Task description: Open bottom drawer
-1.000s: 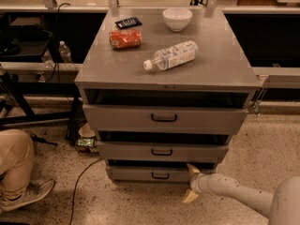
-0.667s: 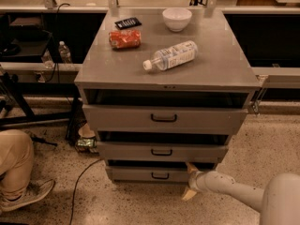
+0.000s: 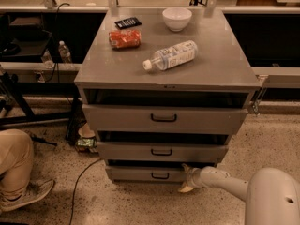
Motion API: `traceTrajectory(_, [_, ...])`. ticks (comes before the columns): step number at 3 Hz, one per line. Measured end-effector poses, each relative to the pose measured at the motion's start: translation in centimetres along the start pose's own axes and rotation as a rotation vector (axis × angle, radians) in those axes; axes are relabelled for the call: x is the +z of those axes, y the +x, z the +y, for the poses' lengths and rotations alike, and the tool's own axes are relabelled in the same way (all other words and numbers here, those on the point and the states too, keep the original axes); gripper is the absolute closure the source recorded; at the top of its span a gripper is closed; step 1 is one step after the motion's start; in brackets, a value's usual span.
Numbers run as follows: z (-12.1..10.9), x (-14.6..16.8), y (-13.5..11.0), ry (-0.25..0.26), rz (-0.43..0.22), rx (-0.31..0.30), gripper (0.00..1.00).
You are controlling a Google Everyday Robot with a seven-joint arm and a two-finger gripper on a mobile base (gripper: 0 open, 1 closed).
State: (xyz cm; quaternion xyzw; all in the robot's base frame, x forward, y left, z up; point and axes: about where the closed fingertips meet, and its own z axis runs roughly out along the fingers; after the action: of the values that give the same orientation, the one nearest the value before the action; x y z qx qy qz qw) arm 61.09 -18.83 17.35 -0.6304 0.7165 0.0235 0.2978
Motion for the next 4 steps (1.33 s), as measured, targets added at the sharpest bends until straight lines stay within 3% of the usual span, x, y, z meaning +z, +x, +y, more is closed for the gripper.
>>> traceTrajectory(2, [2.8,-2.3,1.5,-0.04,0.017,0.035,0.87])
traceTrajectory(3, [2.5,-3.1,1.1,-0.041,0.016,0.035,1.0])
traceTrajectory(4, [2.7,-3.2,1.1,-0.042,0.017,0.03,1.0])
